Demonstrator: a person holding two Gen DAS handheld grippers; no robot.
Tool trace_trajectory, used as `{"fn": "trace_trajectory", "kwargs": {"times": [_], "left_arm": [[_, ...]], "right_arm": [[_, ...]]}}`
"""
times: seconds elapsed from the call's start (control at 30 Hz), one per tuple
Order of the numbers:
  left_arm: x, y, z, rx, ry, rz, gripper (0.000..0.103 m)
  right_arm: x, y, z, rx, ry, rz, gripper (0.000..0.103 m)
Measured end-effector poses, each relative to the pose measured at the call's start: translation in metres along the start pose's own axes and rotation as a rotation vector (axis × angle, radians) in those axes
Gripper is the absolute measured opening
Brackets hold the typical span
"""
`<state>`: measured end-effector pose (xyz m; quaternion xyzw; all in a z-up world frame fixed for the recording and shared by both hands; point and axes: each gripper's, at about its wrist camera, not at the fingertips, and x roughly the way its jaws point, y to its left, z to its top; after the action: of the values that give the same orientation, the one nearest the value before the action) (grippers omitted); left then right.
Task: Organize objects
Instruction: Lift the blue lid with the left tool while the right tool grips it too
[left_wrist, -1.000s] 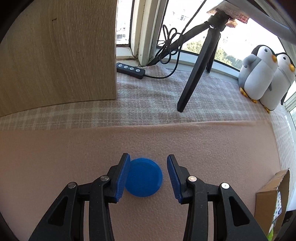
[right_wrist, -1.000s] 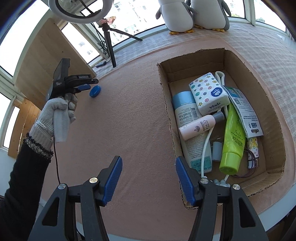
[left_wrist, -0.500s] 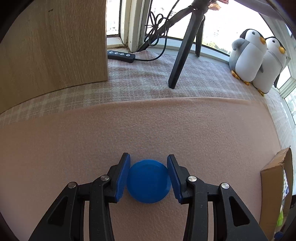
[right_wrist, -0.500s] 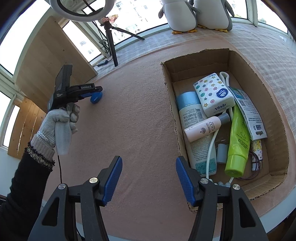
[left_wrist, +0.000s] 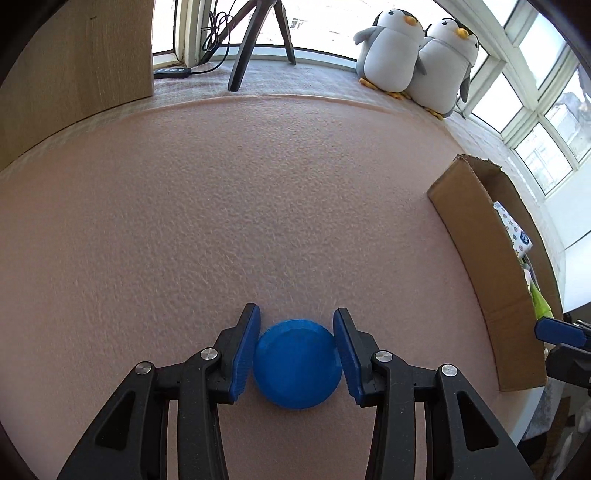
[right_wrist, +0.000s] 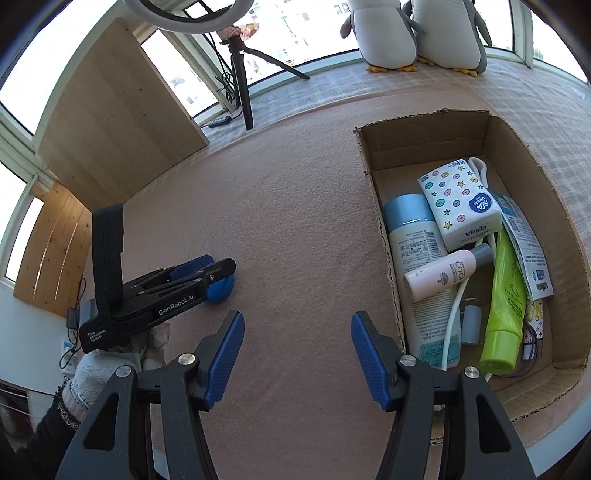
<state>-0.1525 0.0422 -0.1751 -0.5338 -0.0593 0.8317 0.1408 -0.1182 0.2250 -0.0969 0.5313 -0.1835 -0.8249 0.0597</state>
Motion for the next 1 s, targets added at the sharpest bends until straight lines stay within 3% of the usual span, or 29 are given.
{"fn": "trace_trajectory", "kwargs": {"times": [0.23, 0.5, 0.7, 1.0], "left_arm": [[-0.019, -0.024, -0.045, 0.012, 0.026, -0.083, 0.044], [-0.043, -0.009, -0.07, 0.036, 0.05, -0.079, 0.048], [-0.042, -0.007, -0.075, 0.032, 0.059, -0.118, 0.047], [-0.039, -0.006, -0.071, 0.04, 0.056, -0.135, 0.046]], "right_arm": [[0.013, 0.01, -0.008, -0.029, 0.016, 0.013, 0.056], [0.033, 0.021, -0.017, -0.085, 0.033, 0.023, 0.057], [0.059, 0.038, -0.026, -0.159, 0.098, 0.033, 0.057], [0.088, 0.045, -0.025, -0.157, 0.193, 0.059, 0.056]]}}
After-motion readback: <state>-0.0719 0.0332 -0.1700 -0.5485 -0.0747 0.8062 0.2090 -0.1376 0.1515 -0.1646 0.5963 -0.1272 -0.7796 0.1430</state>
